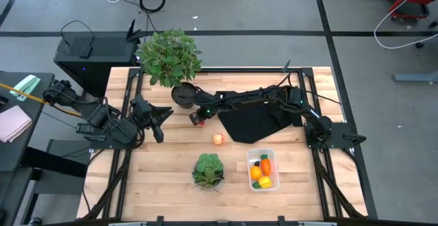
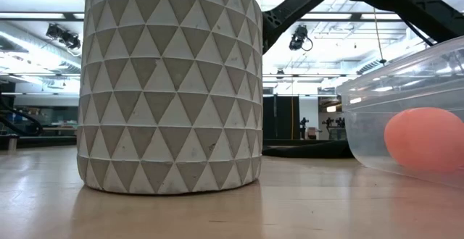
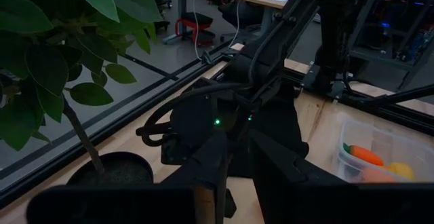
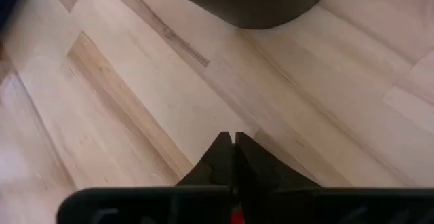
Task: Pick and placing Produce into tupperware
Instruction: Put the strawberry into the transparent bin
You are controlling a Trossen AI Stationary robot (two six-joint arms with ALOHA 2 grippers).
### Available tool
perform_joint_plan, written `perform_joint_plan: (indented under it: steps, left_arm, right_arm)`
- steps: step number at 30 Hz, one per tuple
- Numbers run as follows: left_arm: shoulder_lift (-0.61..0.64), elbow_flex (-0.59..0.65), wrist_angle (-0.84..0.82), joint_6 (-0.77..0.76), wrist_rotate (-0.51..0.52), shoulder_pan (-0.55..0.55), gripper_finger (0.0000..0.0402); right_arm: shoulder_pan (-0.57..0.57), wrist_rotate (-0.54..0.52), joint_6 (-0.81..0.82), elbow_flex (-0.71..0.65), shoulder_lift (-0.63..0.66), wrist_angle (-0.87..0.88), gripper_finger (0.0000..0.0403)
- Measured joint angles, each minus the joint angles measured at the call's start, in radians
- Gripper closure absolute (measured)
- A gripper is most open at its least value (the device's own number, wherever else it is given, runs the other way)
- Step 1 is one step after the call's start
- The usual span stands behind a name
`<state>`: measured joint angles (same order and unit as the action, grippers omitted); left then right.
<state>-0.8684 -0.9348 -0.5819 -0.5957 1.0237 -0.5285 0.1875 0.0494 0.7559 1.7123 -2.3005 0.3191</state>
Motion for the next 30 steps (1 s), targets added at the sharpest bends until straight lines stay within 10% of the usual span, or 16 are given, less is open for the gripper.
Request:
perform_joint_plan:
  steps: [30]
  left_arm:
    - [0.000, 0.000, -0.016, -0.002, 0.000, 0.000, 0.0330]
  right_arm:
    - [-0.058, -0.068, -0.299, -0.022, 0.401, 0.438, 0.0402]
